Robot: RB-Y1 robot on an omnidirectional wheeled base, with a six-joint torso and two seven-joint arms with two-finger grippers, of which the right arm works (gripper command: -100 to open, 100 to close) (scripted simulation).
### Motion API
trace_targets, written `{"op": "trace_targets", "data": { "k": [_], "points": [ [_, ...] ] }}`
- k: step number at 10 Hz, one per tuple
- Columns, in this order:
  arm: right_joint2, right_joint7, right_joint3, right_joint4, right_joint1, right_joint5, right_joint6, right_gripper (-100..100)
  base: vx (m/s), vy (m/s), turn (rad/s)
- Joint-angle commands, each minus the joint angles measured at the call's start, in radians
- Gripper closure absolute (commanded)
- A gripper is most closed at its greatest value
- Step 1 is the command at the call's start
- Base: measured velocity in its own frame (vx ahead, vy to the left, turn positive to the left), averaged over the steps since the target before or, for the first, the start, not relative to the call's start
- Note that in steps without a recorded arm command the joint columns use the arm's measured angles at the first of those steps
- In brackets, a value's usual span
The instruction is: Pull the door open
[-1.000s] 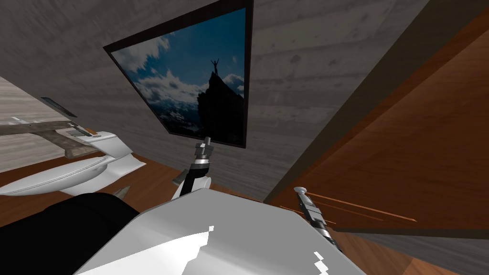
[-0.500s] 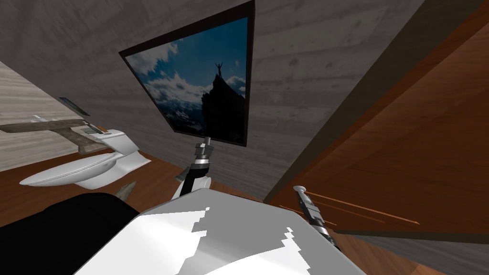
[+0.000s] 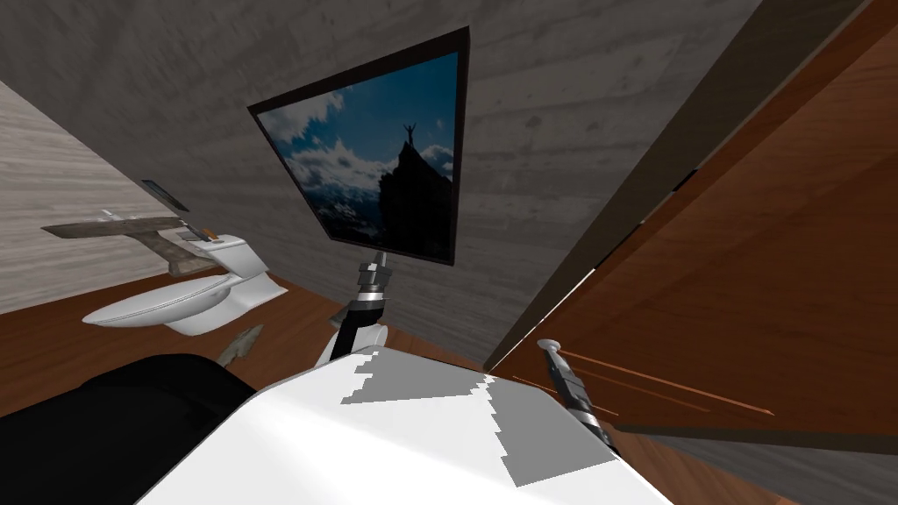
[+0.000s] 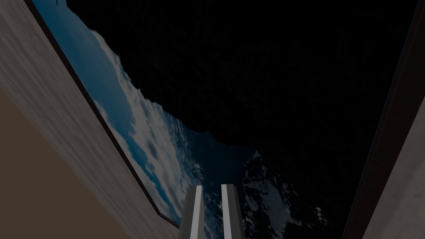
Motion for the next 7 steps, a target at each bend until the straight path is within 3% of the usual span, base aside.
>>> {"op": "trace_targets", "data": {
  "k": [1, 7],
  "points": [
    [-0.003, -0.05, 0.0, 0.004, -0.007, -0.017, 0.003, 100, -0.047, -0.022, 0.063],
    [0.003, -0.199, 0.016, -0.001, -0.021, -0.06, 0.022, 100, -0.054, -0.023, 0.058]
  ]
}}
